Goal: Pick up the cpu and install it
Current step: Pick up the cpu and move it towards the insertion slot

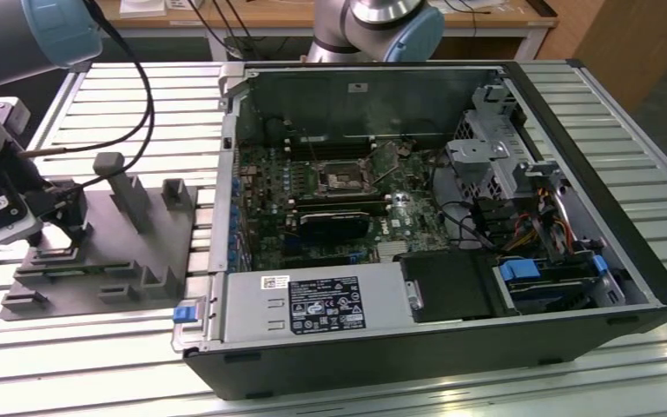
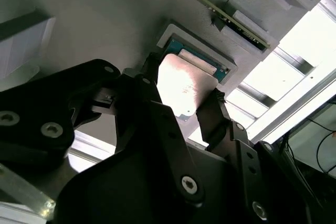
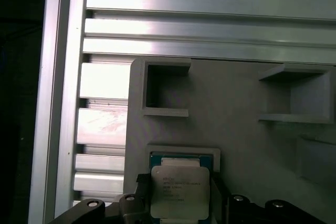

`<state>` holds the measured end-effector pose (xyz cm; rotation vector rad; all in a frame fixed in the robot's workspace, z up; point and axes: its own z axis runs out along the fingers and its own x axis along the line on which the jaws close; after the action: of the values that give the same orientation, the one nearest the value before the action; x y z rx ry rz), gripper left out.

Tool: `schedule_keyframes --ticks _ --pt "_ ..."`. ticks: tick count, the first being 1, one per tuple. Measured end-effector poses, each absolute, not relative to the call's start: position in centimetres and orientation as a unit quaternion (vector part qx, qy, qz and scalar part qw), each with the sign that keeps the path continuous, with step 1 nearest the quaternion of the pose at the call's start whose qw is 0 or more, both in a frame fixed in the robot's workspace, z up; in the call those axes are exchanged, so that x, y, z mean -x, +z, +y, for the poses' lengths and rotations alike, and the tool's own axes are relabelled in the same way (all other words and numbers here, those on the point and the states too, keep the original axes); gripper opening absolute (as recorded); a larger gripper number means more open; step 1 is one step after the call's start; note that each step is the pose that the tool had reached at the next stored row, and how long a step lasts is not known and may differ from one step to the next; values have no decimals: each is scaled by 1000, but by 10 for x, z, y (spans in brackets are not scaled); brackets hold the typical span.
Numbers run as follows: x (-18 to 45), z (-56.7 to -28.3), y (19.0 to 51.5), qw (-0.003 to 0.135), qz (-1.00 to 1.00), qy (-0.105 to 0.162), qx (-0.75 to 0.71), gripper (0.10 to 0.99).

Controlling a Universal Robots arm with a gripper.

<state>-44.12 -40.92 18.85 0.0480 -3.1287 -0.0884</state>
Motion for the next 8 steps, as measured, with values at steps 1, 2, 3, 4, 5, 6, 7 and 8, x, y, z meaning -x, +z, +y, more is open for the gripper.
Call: schedule_keyframes --ticks 1,2,3,4,5,6,7,8 --pt "441 -409 189 6 -999 -28 -15 541" --pt "441 -409 189 6 -999 -28 -15 541" --pt "441 -409 190 6 -999 -28 -15 541" --pt "441 -409 190 5 -999 -28 -15 541" --pt "441 -409 190 5 -999 -28 -15 541" --pt "441 -409 190 5 -999 -28 -15 541" --pt "441 -409 190 6 -999 -28 -15 541" --pt "441 -409 190 5 -999 -28 -15 541"
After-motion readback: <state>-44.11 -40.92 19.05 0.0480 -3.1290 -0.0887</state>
